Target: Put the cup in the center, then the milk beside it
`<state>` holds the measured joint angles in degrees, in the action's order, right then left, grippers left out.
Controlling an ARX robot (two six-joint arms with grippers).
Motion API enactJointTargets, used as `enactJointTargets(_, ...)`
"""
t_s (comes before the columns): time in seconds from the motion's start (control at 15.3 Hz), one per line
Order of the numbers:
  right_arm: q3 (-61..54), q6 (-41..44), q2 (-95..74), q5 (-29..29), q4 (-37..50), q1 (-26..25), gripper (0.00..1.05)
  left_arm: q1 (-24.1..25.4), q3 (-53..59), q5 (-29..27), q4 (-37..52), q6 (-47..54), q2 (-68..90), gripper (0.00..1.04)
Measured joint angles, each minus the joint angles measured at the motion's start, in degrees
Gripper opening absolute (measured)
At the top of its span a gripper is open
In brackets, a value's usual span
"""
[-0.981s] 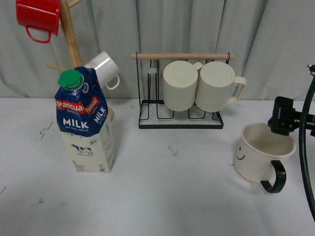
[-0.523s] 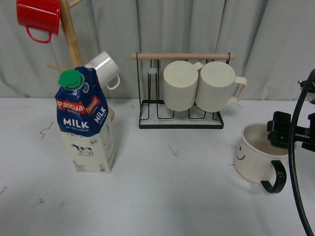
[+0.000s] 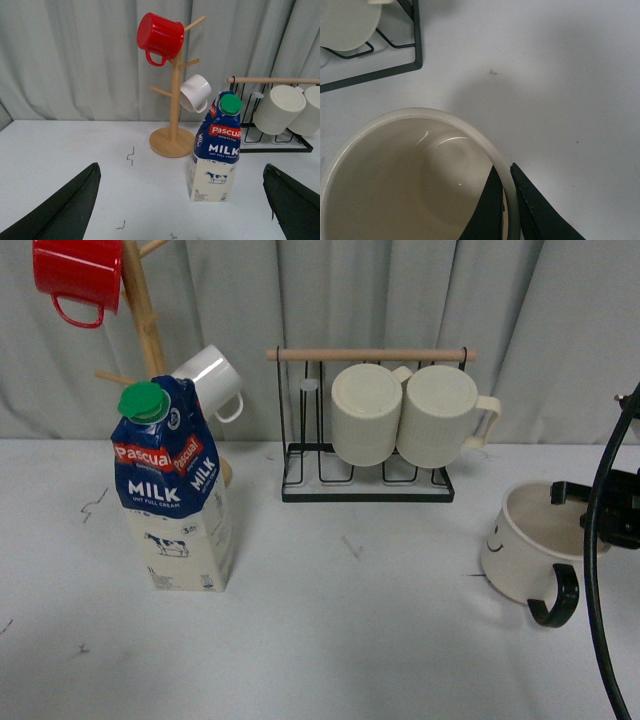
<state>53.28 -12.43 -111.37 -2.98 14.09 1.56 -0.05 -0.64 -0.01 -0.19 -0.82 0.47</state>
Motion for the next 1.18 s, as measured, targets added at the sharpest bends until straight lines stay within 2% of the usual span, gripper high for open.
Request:
enactJointTargets(0.13, -0.3, -0.5, 2.8, -0.3, -1.1, 1.9, 0.03, 0.0, 0.0, 0.0, 0.0, 0.0, 0.0, 0.98)
enactJointTargets(0.26, 0.7, -2.7, 3.7, 0.3, -3.0, 5.9, 0.03, 0.0, 0.0, 0.0, 0.0, 0.0, 0.0, 0.98)
enactJointTargets(0.65, 11.1, -8.2, -2.7, 6.9, -9.7, 16.2, 0.03, 0.0, 0.0, 0.0, 0.0, 0.0, 0.0, 0.98)
enactJointTargets(0.98, 16.2, -8.5, -6.7, 9.0, -14.1, 17.6, 0.03, 0.0, 0.0, 0.0, 0.0, 0.0, 0.0, 0.98)
enactJointTargets(1.18, 17.2, -7.4, -7.9, 8.2, -16.2, 17.6, 0.03, 0.0, 0.0, 0.0, 0.0, 0.0, 0.0, 0.98)
